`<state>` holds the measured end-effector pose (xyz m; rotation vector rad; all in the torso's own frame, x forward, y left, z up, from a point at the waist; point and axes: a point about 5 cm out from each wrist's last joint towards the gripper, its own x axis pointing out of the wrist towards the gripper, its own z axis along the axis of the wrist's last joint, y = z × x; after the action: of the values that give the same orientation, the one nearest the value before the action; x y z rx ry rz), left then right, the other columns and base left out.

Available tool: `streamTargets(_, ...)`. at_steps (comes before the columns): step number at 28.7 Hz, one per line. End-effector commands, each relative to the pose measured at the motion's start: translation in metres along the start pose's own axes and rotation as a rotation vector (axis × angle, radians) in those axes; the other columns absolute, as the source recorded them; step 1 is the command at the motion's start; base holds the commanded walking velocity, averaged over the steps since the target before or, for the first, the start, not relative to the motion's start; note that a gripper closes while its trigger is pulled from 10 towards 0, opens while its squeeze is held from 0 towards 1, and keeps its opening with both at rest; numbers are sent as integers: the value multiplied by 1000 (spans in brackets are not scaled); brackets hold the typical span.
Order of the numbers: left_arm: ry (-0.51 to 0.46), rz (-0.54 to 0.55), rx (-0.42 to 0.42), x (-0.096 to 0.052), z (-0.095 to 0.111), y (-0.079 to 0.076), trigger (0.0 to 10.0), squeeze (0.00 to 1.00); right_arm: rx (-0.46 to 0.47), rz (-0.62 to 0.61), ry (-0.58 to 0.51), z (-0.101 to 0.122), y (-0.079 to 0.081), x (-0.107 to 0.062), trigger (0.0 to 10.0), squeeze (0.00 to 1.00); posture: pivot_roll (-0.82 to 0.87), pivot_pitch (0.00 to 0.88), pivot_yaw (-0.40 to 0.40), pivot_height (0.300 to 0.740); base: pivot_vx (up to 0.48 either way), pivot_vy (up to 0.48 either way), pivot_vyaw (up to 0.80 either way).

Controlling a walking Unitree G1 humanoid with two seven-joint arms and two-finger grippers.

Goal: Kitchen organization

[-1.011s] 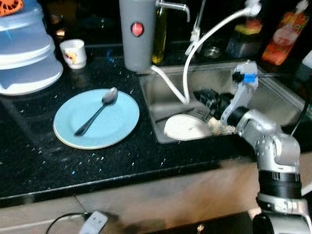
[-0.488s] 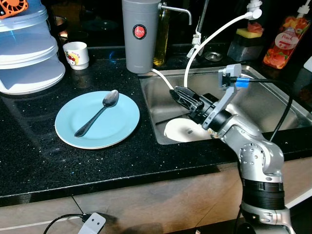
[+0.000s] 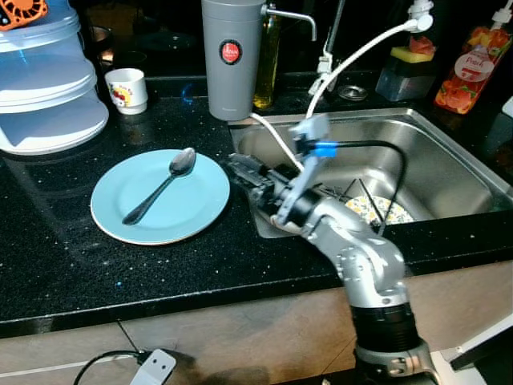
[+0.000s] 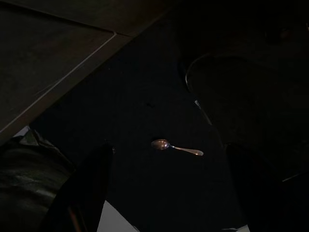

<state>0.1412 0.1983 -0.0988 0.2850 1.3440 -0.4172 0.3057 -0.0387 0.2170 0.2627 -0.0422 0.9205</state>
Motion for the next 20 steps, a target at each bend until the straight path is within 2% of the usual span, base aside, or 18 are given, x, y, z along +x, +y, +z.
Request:
streamTargets(1, 30, -21, 12, 3, -5, -8, 10000, 0, -8, -10, -13, 0, 1, 2, 10000, 0, -29, 0, -39, 740, 0, 0, 0)
streamTargets(6, 31, -15, 11, 3, -5, -8, 10000, 0, -6, -11, -24, -2, 3, 5, 10000, 0, -27, 0, -34, 740, 0, 0, 0)
streamTargets(20, 35, -3, 17, 2, -6, -5, 10000, 0, -20, -61, -64, 6, -6, 6, 10000, 0, -28, 0, -20, 740, 0, 0, 782)
